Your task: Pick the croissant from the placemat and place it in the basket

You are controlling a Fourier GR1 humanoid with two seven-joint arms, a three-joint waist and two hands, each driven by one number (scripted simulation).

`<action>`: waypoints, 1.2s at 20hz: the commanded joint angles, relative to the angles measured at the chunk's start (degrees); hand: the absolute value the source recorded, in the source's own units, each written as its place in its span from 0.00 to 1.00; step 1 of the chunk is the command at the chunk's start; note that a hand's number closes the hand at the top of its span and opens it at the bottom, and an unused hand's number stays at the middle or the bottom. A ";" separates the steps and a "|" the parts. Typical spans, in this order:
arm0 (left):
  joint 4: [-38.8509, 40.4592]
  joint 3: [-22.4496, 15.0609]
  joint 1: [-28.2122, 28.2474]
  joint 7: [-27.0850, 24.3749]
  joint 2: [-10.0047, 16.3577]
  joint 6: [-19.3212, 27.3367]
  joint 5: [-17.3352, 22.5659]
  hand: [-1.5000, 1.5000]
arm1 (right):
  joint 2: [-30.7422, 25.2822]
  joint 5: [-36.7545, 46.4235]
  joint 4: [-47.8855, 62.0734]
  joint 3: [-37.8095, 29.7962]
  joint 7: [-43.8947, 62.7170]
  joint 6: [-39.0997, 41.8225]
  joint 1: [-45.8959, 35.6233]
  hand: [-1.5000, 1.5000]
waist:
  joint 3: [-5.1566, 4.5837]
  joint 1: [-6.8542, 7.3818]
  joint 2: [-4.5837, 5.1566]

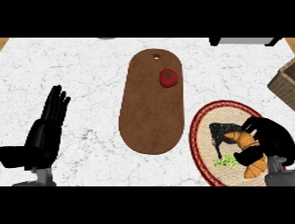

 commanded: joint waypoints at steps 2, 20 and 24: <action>-1.42 1.68 -0.61 1.49 0.91 -1.09 0.66 0.50 | 3.02 4.51 0.39 2.84 1.62 0.90 -2.00 1.00 | 0.48 0.10 0.35; -2.01 2.52 2.47 1.15 0.84 1.01 -0.06 0.50 | -32.61 -21.56 -29.13 1.59 -71.54 -8.28 30.24 1.00 | 0.53 -4.32 -0.42; -1.55 3.23 2.54 0.96 0.69 1.24 0.39 0.50 | -33.47 -36.62 -32.74 -7.08 -78.11 -3.89 34.21 1.00 | 0.47 -5.36 -0.57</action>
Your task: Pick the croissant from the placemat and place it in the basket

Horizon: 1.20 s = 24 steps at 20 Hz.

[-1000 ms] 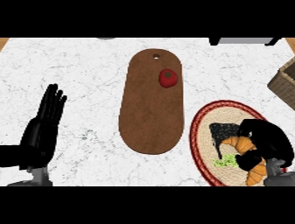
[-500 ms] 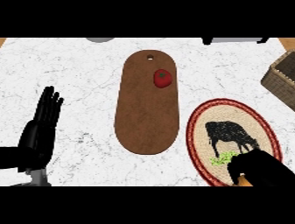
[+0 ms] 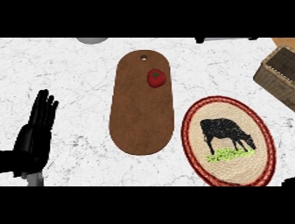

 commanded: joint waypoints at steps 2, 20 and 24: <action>1.13 1.34 -0.07 -1.25 0.10 0.45 0.14 0.50 | -3.57 -18.54 -4.89 -13.33 -9.97 4.75 6.66 1.00 | -0.13 -0.91 -0.01; 2.23 -1.50 -1.78 -1.93 -0.41 -2.50 -0.05 0.50 | -14.71 -44.38 18.99 -60.82 -7.60 29.86 11.69 1.00 | -0.08 3.94 0.83; -2.08 -3.31 -2.79 3.07 -1.22 -0.11 -2.14 0.50 | -17.52 -39.26 24.80 -54.83 -7.78 27.17 5.73 1.00 | 0.01 5.06 0.96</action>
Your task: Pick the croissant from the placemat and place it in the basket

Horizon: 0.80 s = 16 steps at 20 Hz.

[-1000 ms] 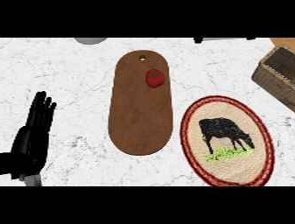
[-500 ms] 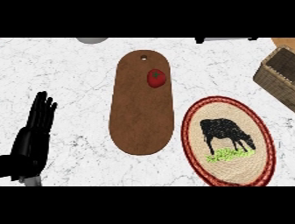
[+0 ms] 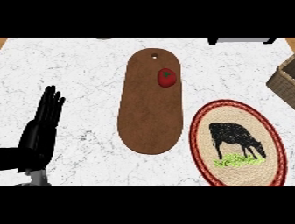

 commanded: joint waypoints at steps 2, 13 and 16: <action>3.71 0.77 -1.45 -1.99 -0.09 -1.47 0.85 0.50 | -4.62 -0.06 8.73 -0.14 -1.68 7.95 -6.40 1.00 | 0.02 0.85 0.21; 2.11 -2.35 -2.33 -0.72 -1.84 -0.96 -1.04 0.50 | -6.60 7.73 26.24 21.83 -8.14 -2.30 -25.00 1.00 | 0.17 3.25 0.68; 2.66 -2.85 -2.23 -1.15 -3.15 0.65 -2.28 0.50 | -8.97 11.00 31.03 25.44 -8.34 -1.91 -30.50 1.00 | 0.12 2.75 0.58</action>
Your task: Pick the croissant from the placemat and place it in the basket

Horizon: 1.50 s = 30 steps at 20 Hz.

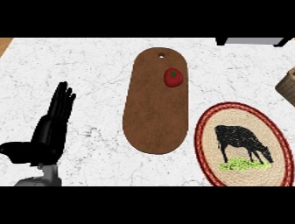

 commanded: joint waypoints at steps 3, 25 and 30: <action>-0.03 -0.04 0.68 -0.44 -0.85 0.95 -0.64 0.50 | 0.76 7.78 6.12 9.35 -8.48 0.99 -7.89 1.00 | -0.02 -0.42 -0.10; -0.86 2.03 -0.26 0.92 0.38 -1.33 1.30 0.50 | 10.42 24.65 42.11 24.84 -14.40 -3.77 -39.70 1.00 | 0.05 0.28 0.11; 3.06 1.83 -0.66 -2.26 0.30 -1.95 0.41 0.50 | 9.56 28.81 45.16 27.69 -18.56 -3.70 -43.71 0.00 | 0.09 0.53 0.36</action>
